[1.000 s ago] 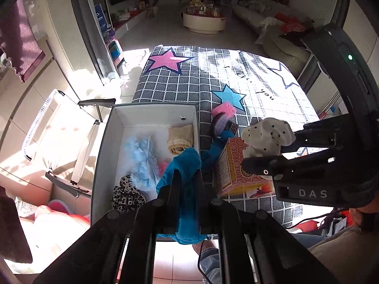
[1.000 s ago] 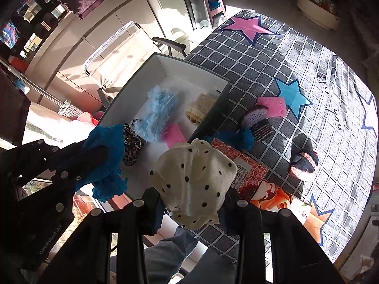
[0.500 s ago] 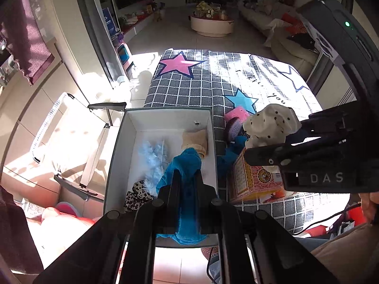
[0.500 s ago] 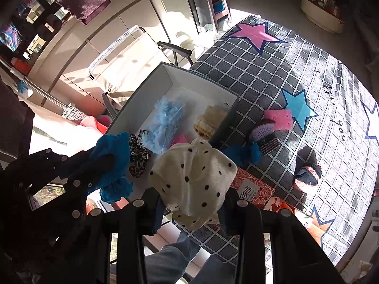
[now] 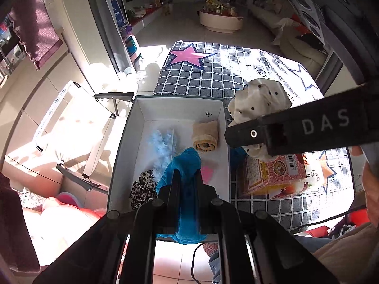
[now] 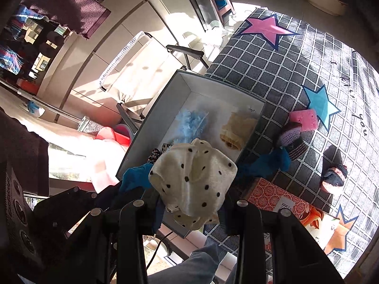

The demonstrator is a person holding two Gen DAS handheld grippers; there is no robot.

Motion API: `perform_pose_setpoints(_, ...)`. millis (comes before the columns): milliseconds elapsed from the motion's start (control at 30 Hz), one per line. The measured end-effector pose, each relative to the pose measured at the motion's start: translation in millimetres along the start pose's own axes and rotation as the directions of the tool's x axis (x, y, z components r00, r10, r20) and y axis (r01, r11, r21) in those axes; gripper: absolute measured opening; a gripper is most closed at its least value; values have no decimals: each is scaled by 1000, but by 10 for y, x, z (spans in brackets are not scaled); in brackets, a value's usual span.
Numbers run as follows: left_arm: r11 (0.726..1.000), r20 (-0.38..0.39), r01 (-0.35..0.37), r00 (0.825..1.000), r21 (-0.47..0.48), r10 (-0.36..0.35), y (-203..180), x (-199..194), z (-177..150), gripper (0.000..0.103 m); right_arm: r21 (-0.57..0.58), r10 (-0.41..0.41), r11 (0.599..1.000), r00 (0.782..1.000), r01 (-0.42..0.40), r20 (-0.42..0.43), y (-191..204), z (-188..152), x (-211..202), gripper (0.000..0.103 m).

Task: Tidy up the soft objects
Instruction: 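Carry the blue cloth and polka-dot scrunchie in both tools over the white box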

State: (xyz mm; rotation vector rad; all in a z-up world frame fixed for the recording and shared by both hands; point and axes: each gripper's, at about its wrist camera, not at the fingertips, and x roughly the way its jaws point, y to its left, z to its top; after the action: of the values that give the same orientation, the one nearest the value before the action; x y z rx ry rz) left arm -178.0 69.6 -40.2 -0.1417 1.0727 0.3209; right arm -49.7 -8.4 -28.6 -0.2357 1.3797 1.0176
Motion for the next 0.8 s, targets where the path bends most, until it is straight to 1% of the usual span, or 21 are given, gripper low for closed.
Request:
perform_pose_setpoints(133,1000,-32,-4,999,-21,3,59,86,-70,10,18,3,1000,1000,-3,-25,-43,-50,82,38)
perform_pose_setpoints(367,999,-54,-9,999,-51,7,114,171,-124,10,2,-2,1000,999,2,-41,-19,-46,140,38)
perform_pose_setpoints(667,994,-114,-26,993,-104,14,266,380,-153,10,-20,-5,1000,998,4,-60,43,111,268,38)
perform_pose_setpoints(800,993,-134,-18,991,-117,2,305,445,-164,10,-31,-5,1000,998,2,-69,82,186,329,38)
